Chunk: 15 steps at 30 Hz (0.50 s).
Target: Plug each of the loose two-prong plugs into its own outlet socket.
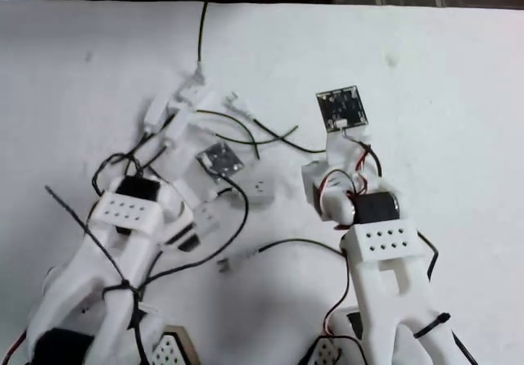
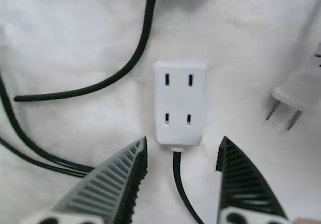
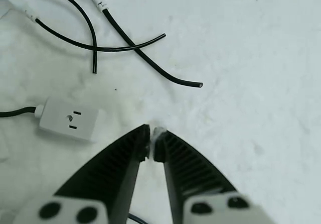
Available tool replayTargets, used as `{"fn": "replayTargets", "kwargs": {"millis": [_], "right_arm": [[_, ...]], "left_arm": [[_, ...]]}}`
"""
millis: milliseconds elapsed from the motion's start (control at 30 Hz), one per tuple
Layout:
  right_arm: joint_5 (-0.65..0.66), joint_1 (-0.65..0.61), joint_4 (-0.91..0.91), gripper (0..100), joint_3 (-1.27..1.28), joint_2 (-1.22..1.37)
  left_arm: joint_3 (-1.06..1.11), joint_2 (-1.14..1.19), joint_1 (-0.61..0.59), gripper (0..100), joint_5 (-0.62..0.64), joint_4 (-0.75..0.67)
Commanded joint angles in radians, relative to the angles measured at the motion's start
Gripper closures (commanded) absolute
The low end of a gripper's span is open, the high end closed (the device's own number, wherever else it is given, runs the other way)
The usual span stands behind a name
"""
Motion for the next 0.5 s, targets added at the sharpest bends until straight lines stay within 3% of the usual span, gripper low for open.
{"fn": "replayTargets", "kwargs": {"millis": [0,133,300,367,467], "right_arm": [[0.002,-0.030,-0.007,97.7,-0.021,-0.013],[0.002,-0.108,0.053,97.8,-0.021,-0.013],[-0.005,-0.214,0.139,97.8,-0.021,-0.025],[-0.115,-0.260,0.185,97.7,-0.021,-0.019],[-0.385,-0.363,0.263,97.7,-0.021,0.016]], "left_arm": [[-0.041,-0.110,-0.010,77,0.025,0.034],[-0.040,-0.262,-0.044,77,0.038,0.107],[0.018,-0.432,-0.196,76,0.129,0.106],[0.081,-0.487,-0.248,76,0.135,0.083],[0.190,-0.561,-0.314,76,0.137,0.051]]}}
